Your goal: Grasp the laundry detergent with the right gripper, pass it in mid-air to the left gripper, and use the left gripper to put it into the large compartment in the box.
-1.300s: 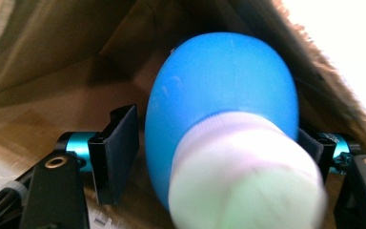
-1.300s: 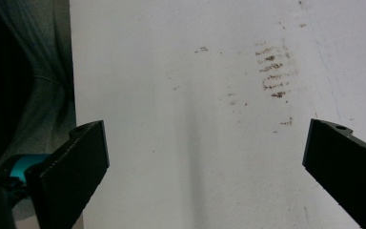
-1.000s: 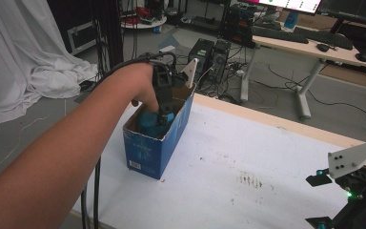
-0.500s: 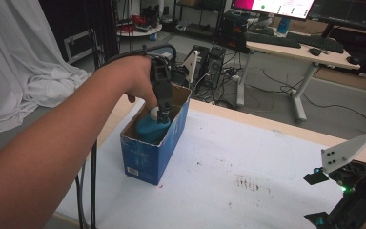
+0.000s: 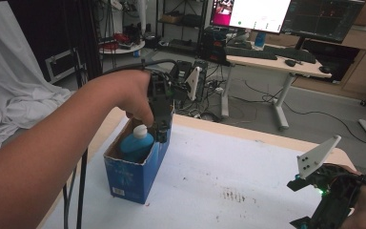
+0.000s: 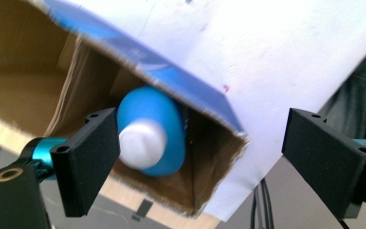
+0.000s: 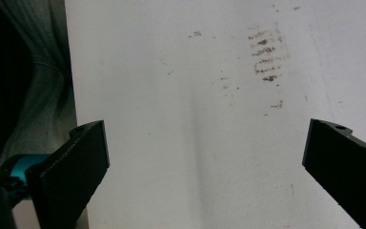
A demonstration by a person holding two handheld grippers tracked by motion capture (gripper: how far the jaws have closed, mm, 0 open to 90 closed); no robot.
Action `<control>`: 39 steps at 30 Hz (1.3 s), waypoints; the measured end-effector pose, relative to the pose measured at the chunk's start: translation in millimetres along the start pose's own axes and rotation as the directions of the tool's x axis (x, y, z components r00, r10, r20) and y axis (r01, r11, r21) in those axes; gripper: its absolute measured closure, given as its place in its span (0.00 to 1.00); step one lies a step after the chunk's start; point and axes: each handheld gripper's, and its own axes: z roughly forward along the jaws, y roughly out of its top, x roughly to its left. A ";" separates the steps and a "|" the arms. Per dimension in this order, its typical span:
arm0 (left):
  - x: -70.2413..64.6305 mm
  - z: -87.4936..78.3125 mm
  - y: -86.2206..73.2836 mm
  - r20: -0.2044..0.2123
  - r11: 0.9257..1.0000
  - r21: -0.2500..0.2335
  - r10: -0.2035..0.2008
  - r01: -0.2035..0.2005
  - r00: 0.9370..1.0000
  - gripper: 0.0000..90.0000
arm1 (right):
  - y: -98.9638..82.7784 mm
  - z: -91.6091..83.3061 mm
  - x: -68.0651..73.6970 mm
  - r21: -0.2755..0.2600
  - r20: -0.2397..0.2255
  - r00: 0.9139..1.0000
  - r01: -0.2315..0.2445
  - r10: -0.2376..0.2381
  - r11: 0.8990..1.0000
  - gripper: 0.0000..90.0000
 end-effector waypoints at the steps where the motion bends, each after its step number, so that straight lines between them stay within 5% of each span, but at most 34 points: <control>1: -1.2 -0.3 2.2 -0.003 1.000 -0.005 0.010 -0.010 1.000 0.14 | 0.4 -2.1 -0.3 0.004 0.000 1.000 -0.001 0.001 1.000 0.01; 2: -4.8 -0.1 7.9 -0.003 0.999 -0.012 0.043 -0.043 0.999 0.14 | 0.6 -3.3 -0.3 0.005 0.002 1.000 0.000 0.000 1.000 0.01; 12: -21.0 4.5 24.6 0.029 0.990 -0.017 0.143 -0.142 0.989 0.09 | 2.9 -1.8 -1.2 0.067 0.001 1.000 0.000 0.000 0.998 0.01; 18: -37.8 10.7 40.2 0.056 0.971 -0.007 0.237 -0.237 0.970 0.07 | 4.3 -3.9 -3.2 0.083 0.000 1.000 0.002 -0.002 0.997 0.01; 23: -45.3 16.9 47.9 0.079 0.962 -0.005 0.273 -0.274 0.959 0.05 | 8.1 -8.3 -3.4 0.130 0.000 1.000 0.014 -0.014 0.991 0.01; 24: -49.7 22.3 52.0 0.092 0.955 -0.008 0.295 -0.295 0.951 0.05 | 9.1 -9.3 -3.4 0.143 -0.001 1.000 0.016 -0.016 0.990 0.01; 31: -61.8 44.7 65.2 0.129 0.938 0.000 0.344 -0.346 0.930 0.02 | 13.8 -13.3 -2.8 0.174 -0.011 0.999 0.037 -0.035 0.984 0.01; 39: -71.3 67.4 74.4 0.136 0.926 0.005 0.373 -0.377 0.918 0.02 | 12.0 -8.2 -3.9 0.222 -0.031 0.999 0.047 -0.041 0.974 0.01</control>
